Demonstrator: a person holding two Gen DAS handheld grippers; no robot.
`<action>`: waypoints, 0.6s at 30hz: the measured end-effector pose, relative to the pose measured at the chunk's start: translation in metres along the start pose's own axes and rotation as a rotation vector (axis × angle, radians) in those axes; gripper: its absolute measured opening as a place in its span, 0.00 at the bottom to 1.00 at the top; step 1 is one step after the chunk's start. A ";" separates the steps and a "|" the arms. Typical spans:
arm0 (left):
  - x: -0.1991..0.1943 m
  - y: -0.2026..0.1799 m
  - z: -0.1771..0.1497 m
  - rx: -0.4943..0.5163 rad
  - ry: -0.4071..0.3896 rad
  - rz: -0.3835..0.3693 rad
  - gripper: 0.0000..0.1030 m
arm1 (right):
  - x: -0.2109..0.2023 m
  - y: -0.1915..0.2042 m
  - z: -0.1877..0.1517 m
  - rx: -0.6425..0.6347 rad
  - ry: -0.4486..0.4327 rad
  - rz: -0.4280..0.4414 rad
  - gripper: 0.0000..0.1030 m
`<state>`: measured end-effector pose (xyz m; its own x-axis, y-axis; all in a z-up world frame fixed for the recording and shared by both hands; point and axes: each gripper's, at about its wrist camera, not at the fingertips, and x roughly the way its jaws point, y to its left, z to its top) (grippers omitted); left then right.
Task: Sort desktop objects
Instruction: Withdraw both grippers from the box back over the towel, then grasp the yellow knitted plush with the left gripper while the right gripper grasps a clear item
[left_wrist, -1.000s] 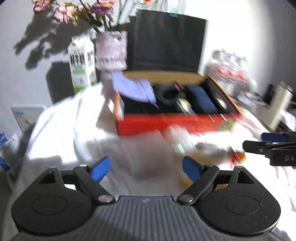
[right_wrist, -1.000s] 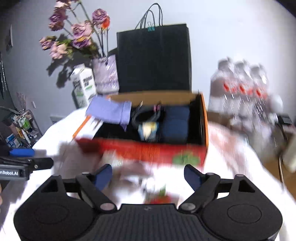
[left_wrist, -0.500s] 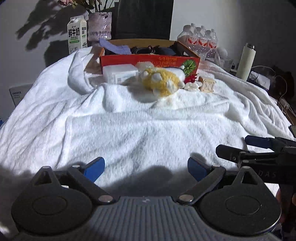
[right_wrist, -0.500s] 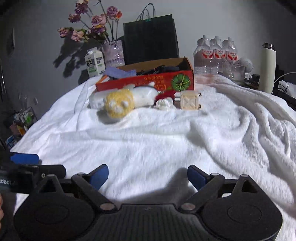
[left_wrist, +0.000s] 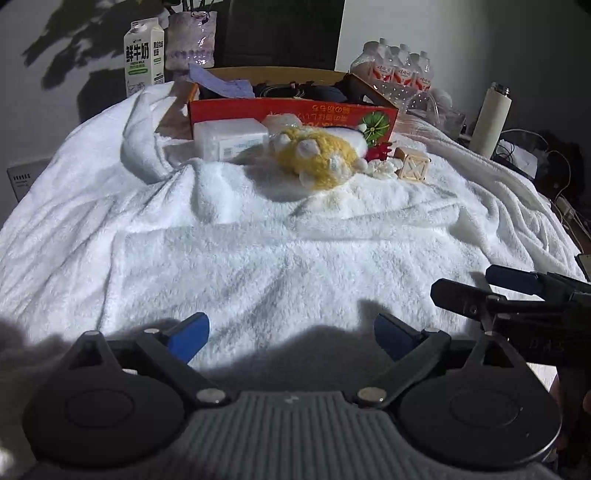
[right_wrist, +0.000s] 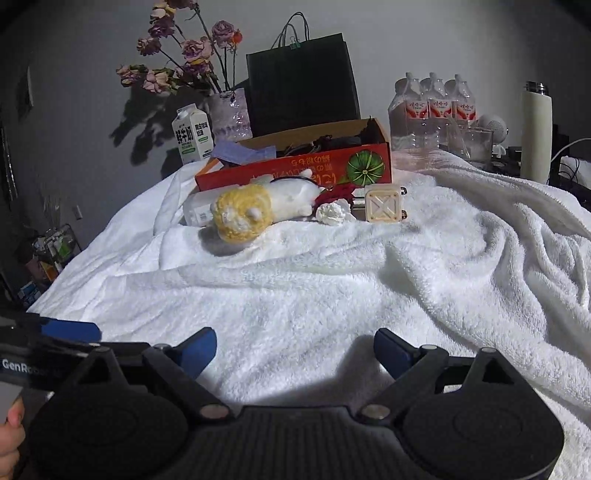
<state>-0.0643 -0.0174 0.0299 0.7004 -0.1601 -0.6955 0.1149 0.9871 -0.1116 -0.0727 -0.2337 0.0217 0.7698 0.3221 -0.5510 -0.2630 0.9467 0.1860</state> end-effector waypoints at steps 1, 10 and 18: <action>0.001 0.001 0.006 -0.007 -0.010 -0.011 0.96 | 0.001 0.000 0.003 -0.004 -0.005 0.002 0.89; 0.041 -0.002 0.093 -0.054 -0.111 -0.111 0.96 | 0.031 -0.024 0.062 -0.031 -0.112 -0.021 0.85; 0.129 0.014 0.140 -0.215 0.026 -0.138 0.62 | 0.119 -0.039 0.109 -0.008 -0.035 -0.023 0.54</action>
<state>0.1265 -0.0244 0.0380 0.6697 -0.2960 -0.6811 0.0539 0.9341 -0.3529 0.0920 -0.2324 0.0375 0.7957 0.3006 -0.5259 -0.2495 0.9538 0.1677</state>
